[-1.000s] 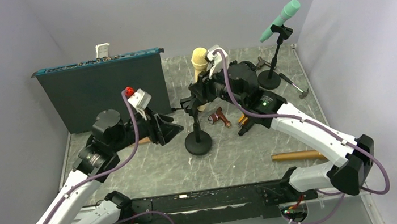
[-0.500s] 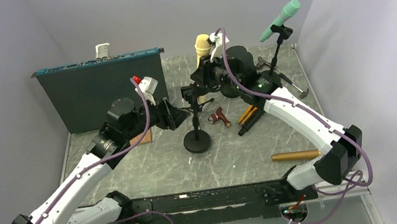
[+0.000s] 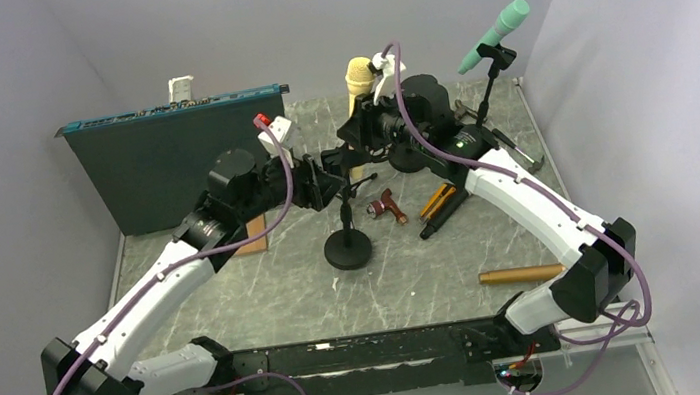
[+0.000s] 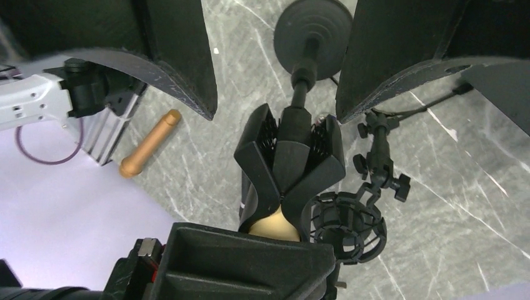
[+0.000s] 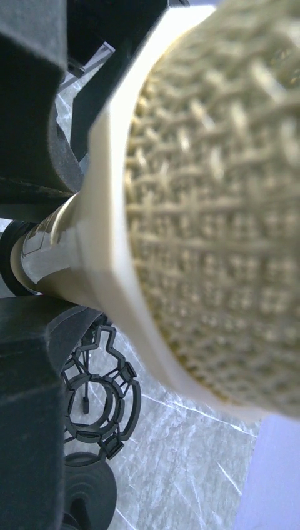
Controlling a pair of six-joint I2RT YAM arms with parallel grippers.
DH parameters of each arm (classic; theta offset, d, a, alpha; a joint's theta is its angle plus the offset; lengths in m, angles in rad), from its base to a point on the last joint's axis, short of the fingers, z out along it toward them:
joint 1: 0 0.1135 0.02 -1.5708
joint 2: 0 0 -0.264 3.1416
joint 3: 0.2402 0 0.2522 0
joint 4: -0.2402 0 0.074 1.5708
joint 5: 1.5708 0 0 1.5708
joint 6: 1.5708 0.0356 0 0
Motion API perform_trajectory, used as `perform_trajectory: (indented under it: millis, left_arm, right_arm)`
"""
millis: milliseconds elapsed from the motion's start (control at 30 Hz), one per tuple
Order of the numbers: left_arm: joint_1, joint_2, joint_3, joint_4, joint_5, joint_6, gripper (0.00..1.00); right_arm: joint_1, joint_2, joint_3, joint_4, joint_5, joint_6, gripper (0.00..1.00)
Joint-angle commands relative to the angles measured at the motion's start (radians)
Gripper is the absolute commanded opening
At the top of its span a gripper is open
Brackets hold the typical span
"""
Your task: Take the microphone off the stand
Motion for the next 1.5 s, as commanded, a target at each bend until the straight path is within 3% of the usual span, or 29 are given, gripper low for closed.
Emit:
perform_trajectory:
  millis: [0, 267, 600, 700, 767, 800, 833, 867, 1233, 1467]
  left_arm:
    - [-0.003, 0.027, 0.057, 0.066, 0.042, 0.124, 0.73]
    - [-0.004, 0.07, 0.074, 0.098, 0.103, 0.139, 0.69]
    - [-0.004, 0.098, 0.081, 0.15, 0.027, 0.1, 0.71]
    - [-0.003, 0.115, 0.087, 0.153, 0.038, 0.102, 0.67]
    - [-0.004, 0.126, 0.1, 0.13, 0.051, 0.108, 0.57]
    - [-0.003, 0.131, 0.105, 0.119, 0.062, 0.115, 0.36]
    - [-0.003, 0.134, 0.114, 0.105, 0.073, 0.126, 0.06]
    - [-0.002, 0.138, 0.125, 0.08, 0.073, 0.13, 0.0]
    - [-0.003, 0.038, 0.083, -0.084, 0.075, 0.173, 0.0]
    - [-0.003, -0.105, -0.009, -0.114, 0.128, 0.215, 0.0]
  right_arm:
    - [0.005, 0.0, 0.035, -0.058, -0.096, 0.104, 0.0]
    - [-0.001, -0.002, 0.025, -0.041, -0.11, 0.103, 0.0]
    - [-0.001, 0.001, 0.025, -0.032, -0.132, 0.108, 0.0]
    - [-0.001, 0.0, 0.022, -0.03, -0.132, 0.107, 0.0]
    - [-0.001, -0.002, 0.021, -0.029, -0.131, 0.107, 0.0]
    - [-0.001, -0.004, 0.02, -0.028, -0.13, 0.108, 0.0]
    - [-0.002, -0.005, 0.019, -0.028, -0.131, 0.108, 0.0]
    - [-0.001, -0.006, 0.019, -0.026, -0.13, 0.107, 0.0]
    - [-0.002, -0.043, -0.016, 0.019, -0.085, 0.092, 0.0]
    - [0.007, -0.139, -0.102, 0.073, 0.054, 0.013, 0.0]
